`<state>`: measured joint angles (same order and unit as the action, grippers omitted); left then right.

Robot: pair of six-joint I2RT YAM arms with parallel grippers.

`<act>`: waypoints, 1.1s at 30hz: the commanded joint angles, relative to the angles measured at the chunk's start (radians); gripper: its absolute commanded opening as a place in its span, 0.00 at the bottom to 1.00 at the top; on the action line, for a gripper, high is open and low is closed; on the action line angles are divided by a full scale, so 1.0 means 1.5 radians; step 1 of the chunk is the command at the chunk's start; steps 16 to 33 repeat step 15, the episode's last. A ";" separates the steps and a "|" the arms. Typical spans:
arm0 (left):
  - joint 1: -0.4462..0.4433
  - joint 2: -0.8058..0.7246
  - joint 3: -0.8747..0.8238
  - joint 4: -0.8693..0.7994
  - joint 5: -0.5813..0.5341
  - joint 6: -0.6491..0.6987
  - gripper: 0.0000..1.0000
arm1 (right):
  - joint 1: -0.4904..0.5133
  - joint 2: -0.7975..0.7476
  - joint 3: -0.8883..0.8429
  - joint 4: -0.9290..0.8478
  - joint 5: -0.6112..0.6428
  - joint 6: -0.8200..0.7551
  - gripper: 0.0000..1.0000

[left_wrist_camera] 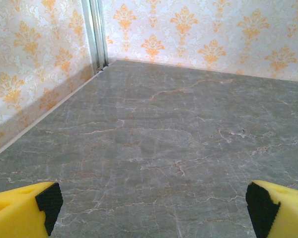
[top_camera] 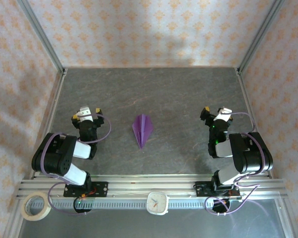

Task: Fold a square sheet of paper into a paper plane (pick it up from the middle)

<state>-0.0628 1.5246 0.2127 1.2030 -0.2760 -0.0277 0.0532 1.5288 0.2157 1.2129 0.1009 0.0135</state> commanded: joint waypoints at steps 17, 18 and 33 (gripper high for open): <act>0.002 -0.003 0.009 0.038 0.008 0.004 0.99 | 0.001 -0.002 0.008 0.026 0.012 0.002 1.00; 0.002 -0.003 0.009 0.038 0.008 0.004 0.99 | 0.001 -0.002 0.008 0.026 0.012 0.002 1.00; 0.002 -0.003 0.009 0.038 0.008 0.004 0.99 | 0.001 -0.002 0.008 0.026 0.012 0.002 1.00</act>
